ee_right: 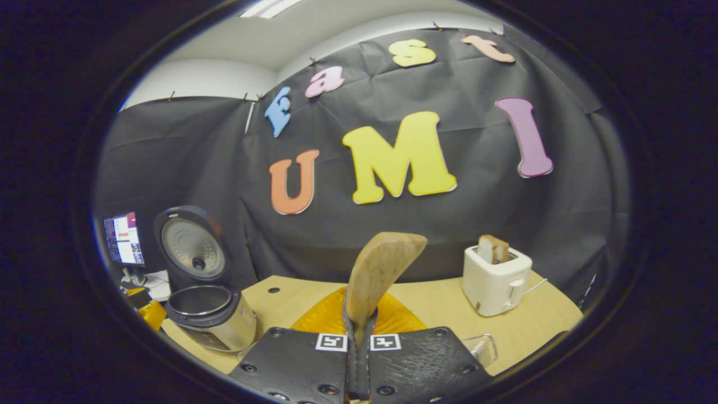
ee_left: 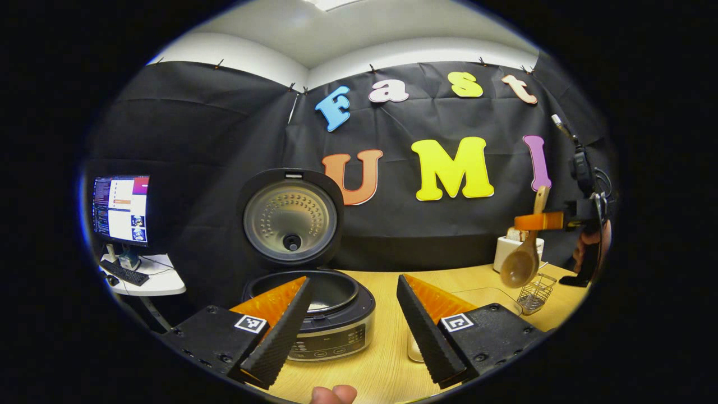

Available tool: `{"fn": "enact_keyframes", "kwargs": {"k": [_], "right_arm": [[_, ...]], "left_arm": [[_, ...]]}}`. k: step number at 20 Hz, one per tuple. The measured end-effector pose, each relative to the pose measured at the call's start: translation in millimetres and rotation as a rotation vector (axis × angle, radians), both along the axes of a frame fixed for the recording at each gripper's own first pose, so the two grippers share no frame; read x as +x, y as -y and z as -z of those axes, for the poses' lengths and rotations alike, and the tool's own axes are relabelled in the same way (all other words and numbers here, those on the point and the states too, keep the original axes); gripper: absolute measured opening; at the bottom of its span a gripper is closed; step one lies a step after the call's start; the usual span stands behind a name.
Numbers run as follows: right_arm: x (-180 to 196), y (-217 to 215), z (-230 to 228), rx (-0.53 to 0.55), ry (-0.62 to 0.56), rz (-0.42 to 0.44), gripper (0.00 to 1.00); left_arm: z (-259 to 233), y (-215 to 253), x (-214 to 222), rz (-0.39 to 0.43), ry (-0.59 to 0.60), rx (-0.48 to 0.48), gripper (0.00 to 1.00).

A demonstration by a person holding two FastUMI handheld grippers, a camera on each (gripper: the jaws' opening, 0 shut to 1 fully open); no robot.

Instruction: Close the left gripper, press the button to open the rice cooker; take a wooden spoon from the chopstick holder with the right hand, scoop a spoonful of rice and pour it into the rice cooker, then put the wooden spoon back into the chopstick holder.

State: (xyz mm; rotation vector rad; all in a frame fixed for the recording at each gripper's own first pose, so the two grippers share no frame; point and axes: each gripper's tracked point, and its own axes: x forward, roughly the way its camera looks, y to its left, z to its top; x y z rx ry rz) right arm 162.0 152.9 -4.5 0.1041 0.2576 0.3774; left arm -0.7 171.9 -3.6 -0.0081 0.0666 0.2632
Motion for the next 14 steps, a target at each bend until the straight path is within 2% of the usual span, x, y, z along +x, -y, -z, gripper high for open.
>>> {"fn": "enact_keyframes", "kwargs": {"k": [3,7,10,14], "right_arm": [[-1,-35,50,-0.129,-0.082,-0.05,0.0],[-1,-42,98,-0.312,-0.166,-0.041,0.0],[-7,-46,111,-0.411,-0.15,-0.016,0.0],[-16,-58,116,-0.486,-0.128,0.004,0.0]], "left_arm": [[6,-6,-5,0.0,-0.011,-0.006,0.96],[12,-14,-10,-0.001,-0.022,-0.013,0.96],[12,-16,-12,0.007,-0.022,-0.053,0.96],[1,-22,-17,0.008,0.01,-0.084,0.96]]}}
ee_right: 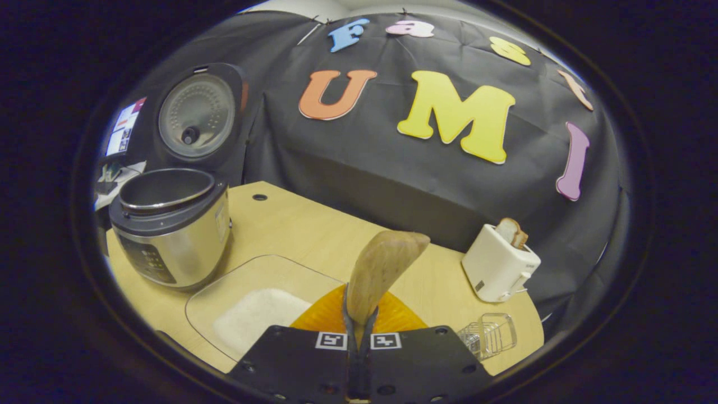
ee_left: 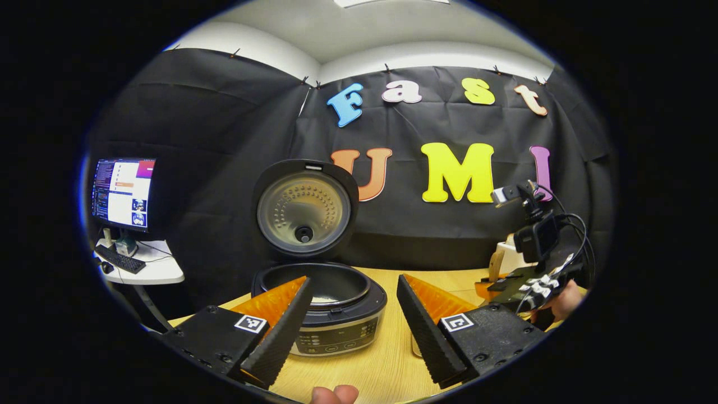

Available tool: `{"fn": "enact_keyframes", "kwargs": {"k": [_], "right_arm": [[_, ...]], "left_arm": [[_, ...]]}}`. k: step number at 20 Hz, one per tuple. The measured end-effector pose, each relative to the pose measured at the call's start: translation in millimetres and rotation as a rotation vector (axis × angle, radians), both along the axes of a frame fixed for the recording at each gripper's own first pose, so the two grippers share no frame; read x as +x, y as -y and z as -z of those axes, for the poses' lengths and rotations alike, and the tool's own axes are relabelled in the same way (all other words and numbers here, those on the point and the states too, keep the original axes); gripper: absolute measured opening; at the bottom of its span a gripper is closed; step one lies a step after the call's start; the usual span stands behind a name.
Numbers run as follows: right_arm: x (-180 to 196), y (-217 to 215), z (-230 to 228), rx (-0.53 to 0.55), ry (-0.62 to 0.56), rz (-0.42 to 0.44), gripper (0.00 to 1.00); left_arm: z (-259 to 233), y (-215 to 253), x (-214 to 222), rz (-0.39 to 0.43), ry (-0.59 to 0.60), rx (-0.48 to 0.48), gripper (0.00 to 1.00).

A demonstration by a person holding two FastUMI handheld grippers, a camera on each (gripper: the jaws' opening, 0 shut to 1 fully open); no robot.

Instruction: Close the left gripper, press the button to open the rice cooker; take a wooden spoon from the chopstick holder with the right hand, scoop a spoonful of rice and pour it into the rice cooker, then put the wooden spoon back into the chopstick holder.

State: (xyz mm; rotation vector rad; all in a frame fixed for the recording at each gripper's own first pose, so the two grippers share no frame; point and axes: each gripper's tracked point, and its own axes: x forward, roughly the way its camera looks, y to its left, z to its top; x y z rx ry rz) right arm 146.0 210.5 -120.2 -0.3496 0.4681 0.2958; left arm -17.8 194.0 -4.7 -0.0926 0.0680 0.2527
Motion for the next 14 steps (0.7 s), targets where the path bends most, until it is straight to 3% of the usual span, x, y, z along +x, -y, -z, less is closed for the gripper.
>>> {"fn": "enact_keyframes", "kwargs": {"k": [5,14], "right_arm": [[-23,-48,14,0.106,-0.091,-0.05,0.0],[-20,-80,4,0.406,-0.204,-0.013,0.0]], "left_arm": [[-5,-12,-10,-0.017,0.011,-0.02,0.97],[0,-34,-17,-0.064,-0.006,-0.029,0.97]]}}
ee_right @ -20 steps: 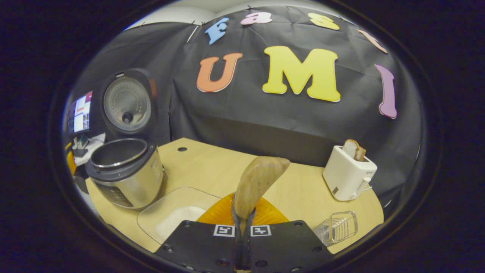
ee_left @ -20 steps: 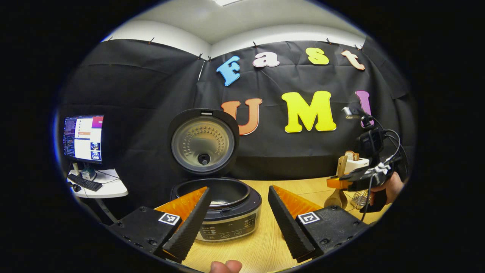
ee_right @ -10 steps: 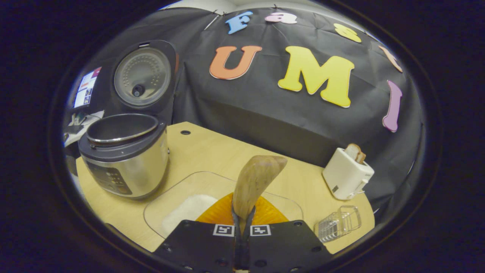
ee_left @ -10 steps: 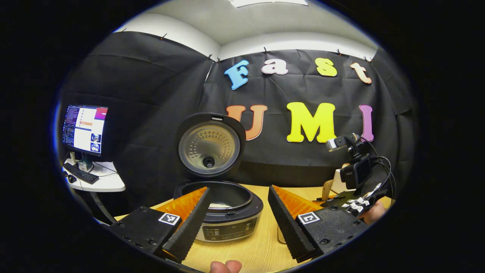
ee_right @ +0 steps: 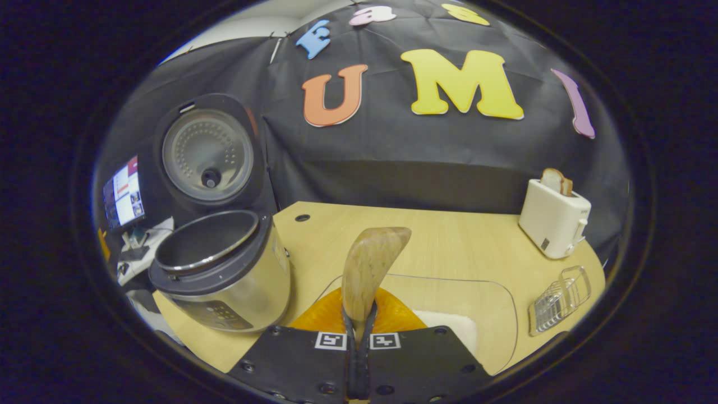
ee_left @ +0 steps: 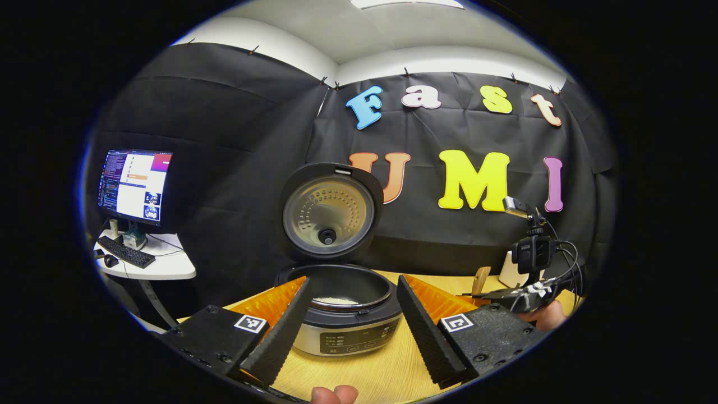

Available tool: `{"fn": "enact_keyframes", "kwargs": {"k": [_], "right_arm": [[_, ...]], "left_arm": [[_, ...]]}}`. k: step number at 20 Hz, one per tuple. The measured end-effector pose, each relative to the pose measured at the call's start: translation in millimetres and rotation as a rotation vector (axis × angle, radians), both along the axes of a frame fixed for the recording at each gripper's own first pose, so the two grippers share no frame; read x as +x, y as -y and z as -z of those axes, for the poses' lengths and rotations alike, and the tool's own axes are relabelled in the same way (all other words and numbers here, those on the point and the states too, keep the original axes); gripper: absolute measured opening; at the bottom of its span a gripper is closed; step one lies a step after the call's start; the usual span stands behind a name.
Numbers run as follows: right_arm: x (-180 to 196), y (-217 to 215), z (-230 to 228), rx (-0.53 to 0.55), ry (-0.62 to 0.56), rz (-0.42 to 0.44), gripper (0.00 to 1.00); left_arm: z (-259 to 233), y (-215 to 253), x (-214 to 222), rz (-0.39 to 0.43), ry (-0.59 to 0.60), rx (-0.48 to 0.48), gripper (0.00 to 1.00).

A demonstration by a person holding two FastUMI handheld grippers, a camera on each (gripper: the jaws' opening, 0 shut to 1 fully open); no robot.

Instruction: Close the left gripper, press the button to open the rice cooker; take a wooden spoon from the chopstick holder with the right hand, scoop a spoonful of rice and pour it into the rice cooker, then put the wooden spoon back into the chopstick holder.

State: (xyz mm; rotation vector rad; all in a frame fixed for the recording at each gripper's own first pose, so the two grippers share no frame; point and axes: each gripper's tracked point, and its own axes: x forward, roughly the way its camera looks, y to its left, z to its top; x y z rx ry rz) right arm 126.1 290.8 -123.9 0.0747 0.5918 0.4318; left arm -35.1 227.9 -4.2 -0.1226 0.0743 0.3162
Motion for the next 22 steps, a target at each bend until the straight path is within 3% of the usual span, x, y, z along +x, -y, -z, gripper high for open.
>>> {"fn": "enact_keyframes", "kwargs": {"k": [8,13,22], "right_arm": [[15,15,-6,0.445,-0.196,0.149,0.0],[19,29,-8,0.554,-0.222,0.19,0.0],[33,91,-11,0.748,-0.245,0.32,0.0]], "left_arm": [[2,5,3,0.01,-0.004,0.0,0.97],[4,8,5,0.016,-0.012,0.002,0.97],[10,21,13,0.037,-0.02,-0.014,0.97]]}}
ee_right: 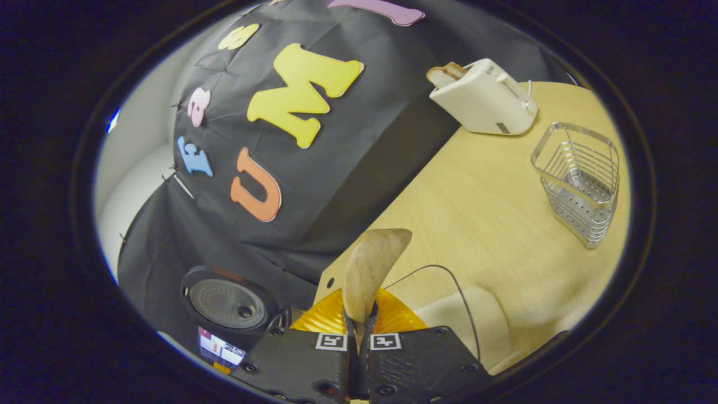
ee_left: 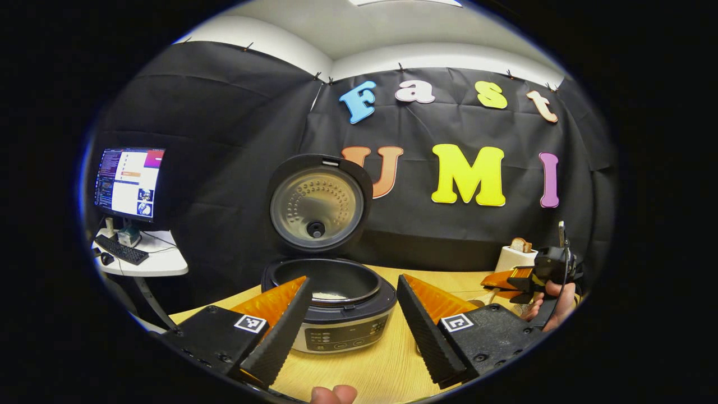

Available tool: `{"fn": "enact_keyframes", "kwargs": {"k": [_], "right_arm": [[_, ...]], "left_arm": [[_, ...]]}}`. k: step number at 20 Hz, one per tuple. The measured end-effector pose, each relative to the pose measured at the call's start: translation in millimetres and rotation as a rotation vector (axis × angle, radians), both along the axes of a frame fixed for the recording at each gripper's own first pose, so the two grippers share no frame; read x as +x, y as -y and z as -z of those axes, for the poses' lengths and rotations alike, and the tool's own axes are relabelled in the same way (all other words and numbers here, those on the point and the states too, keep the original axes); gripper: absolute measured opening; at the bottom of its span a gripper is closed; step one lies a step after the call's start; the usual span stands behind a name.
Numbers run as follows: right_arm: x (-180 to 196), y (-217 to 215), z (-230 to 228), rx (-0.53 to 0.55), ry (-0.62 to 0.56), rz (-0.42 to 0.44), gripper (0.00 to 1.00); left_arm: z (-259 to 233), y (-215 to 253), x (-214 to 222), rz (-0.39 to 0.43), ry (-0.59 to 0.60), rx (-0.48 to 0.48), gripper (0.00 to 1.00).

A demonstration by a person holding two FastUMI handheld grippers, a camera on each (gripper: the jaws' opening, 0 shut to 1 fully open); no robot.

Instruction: Close the left gripper, press the button to open the rice cooker; take a wooden spoon from the chopstick holder with the right hand, scoop a spoonful of rice and pour it into the rice cooker, then put the wooden spoon back into the chopstick holder.

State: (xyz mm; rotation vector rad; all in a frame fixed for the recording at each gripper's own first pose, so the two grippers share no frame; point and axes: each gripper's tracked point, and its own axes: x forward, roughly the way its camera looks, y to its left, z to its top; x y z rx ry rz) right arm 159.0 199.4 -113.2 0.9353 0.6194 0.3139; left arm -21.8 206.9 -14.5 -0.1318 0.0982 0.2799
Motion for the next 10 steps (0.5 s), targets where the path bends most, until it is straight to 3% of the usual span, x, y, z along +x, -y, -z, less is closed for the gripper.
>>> {"fn": "enact_keyframes", "kwargs": {"k": [5,10], "right_arm": [[8,21,-20,0.079,-0.001,0.037,0.0],[22,15,-67,0.08,0.07,0.037,0.0]], "left_arm": [[1,-5,-1,-0.021,-0.002,0.025,0.97],[1,-12,-4,-0.035,-0.004,0.023,0.97]]}}
